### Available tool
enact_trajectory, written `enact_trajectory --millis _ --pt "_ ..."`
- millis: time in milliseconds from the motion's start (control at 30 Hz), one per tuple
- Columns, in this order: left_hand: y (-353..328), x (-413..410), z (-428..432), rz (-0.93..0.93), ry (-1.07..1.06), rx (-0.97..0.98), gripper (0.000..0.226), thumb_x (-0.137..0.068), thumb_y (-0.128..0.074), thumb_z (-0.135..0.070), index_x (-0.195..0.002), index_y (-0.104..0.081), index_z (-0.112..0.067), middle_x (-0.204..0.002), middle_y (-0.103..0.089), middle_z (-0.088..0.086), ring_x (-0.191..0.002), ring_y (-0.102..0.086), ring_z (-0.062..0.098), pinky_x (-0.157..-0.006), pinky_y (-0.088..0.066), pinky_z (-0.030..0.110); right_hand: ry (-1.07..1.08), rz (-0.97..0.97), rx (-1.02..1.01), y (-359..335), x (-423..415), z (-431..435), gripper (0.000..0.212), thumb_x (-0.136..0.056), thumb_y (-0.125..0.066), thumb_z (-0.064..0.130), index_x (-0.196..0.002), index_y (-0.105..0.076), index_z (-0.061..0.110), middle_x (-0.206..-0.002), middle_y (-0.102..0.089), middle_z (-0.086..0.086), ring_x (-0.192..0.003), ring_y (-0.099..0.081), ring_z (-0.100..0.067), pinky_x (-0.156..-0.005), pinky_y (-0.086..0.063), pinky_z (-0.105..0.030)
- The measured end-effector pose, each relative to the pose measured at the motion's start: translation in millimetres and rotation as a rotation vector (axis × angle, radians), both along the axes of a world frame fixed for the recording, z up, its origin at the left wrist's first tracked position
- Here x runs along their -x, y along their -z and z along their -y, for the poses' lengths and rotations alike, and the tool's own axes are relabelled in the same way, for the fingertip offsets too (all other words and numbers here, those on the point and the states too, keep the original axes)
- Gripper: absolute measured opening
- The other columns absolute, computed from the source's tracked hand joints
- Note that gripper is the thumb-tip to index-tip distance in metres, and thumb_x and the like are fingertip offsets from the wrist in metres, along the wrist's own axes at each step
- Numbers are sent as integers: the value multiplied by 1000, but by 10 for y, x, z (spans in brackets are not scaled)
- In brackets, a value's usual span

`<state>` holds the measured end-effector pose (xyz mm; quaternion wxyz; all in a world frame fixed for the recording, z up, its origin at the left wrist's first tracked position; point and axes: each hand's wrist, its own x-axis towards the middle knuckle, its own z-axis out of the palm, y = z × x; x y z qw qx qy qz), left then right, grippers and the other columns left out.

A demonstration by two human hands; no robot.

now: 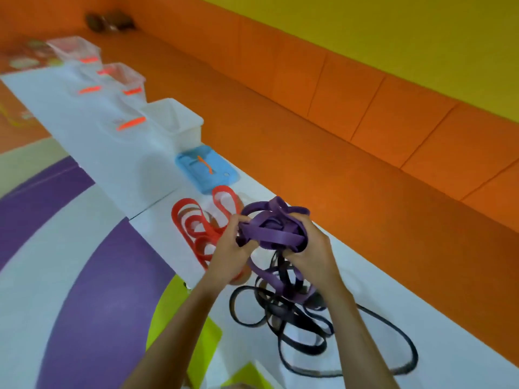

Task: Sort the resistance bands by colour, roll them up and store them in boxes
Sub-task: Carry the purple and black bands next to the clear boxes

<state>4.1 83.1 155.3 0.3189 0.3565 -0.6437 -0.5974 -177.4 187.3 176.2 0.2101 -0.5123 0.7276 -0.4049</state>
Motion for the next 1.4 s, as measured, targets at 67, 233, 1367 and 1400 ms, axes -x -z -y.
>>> enact_trajectory --millis 67,233,1367,1400 --pt "15 -376 342 -4 -29 -3 35 -81 -67 -16 -110 -56 -35 -103 -71 -12 -93 -73 25 -83 -62 47 -33 19 -3 -42 -372 421 69 -71 -74 19 -136 -54 35 -116 -71 13 -106 -68 -9 -87 -57 -28" --pt "94 -1348 1236 32 -159 28 39 -89 -65 5 -110 -55 -26 -101 -69 -7 -85 -69 18 -73 -55 30 -122 46 -22 -63 -1316 1511 65 -67 -71 30 -129 -57 43 -113 -71 21 -102 -67 -1 -82 -55 -20" --pt "251 -4398 6185 104 -569 -55 33 -83 -66 -33 -112 -55 -24 -93 -69 6 -86 -64 37 -81 -56 58 -424 39 -140 383 -4323 7215 85 -70 -83 3 -134 -50 49 -118 -66 24 -110 -66 -2 -93 -60 -24" --pt "265 -4478 6378 100 -545 -59 29 -86 -67 -26 -112 -55 -24 -93 -70 5 -87 -64 36 -82 -56 58 -402 38 -141 366 -4401 7370 85 -70 -82 3 -133 -50 49 -117 -66 25 -109 -66 -2 -92 -60 -25"
